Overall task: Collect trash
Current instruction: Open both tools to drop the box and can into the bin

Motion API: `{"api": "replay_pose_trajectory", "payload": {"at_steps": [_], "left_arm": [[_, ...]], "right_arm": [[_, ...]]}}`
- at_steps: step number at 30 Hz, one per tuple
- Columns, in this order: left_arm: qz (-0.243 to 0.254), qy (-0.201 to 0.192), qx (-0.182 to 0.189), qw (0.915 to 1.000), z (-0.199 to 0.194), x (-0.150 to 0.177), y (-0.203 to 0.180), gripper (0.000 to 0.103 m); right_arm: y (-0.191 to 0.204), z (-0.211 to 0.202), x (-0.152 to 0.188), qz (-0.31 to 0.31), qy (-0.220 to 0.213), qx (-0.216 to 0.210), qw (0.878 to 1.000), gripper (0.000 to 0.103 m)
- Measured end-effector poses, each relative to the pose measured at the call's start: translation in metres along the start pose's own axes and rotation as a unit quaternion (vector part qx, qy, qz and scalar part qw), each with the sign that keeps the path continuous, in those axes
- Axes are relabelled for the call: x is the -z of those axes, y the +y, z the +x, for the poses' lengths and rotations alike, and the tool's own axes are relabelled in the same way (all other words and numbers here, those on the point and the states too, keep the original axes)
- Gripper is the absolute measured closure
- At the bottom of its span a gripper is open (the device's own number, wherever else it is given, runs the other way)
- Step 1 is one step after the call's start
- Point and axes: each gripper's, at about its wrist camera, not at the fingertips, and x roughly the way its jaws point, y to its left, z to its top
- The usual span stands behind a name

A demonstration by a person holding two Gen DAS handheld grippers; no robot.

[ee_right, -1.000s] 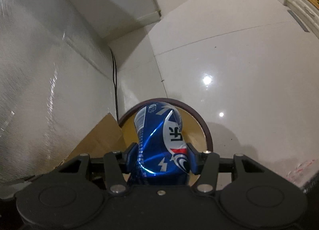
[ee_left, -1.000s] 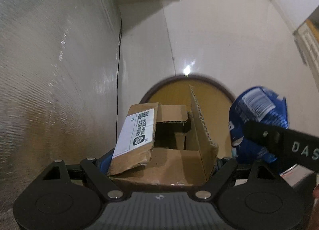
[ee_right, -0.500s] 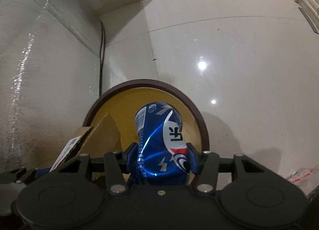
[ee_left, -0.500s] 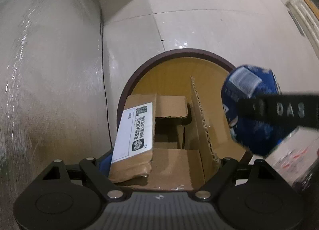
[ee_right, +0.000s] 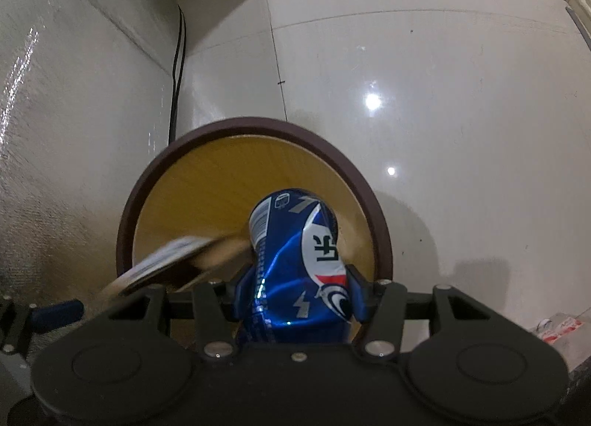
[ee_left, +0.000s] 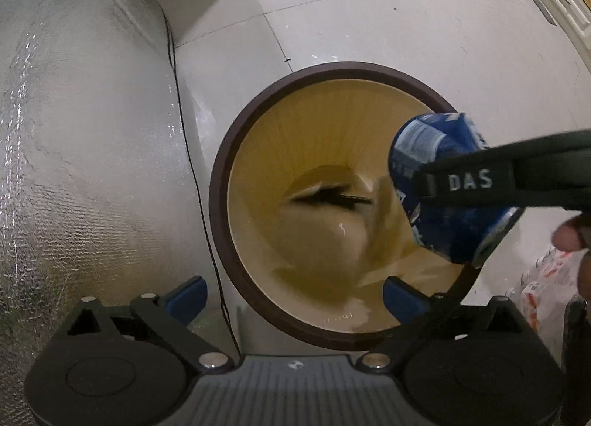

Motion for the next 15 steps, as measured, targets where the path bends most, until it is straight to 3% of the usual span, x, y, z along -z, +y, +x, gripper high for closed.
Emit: {"api": "replay_pose_trajectory", "payload": {"at_steps": [2,4,11,15], "left_arm": [[0.010,0.002,-0.002,0.9999,-0.001,0.002,-0.002,0.002],[0.019,0.005,-0.007,0.9998,0.002,0.002,-0.003,0.002],[0.033,0.004,-0.017,0.9993,0.011,-0.001,-0.010,0.002],[0.032,0.001,-0.019,0.9993,0.009,0.003,-0.009,0.002]], "right_arm": [[0.001,0.000,0.001,0.000,0.002,-0.004,1.000,0.046],[0.000,0.001,-0.001,0.002,-0.002,-0.001,1.000,0.027],[-0.004,-0.005,-0.001,0.004,-0.001,-0.011,1.000,0.017],[0.001,-0.010,0.002,-0.025,0.001,-0.009,1.000,0.010]]}}
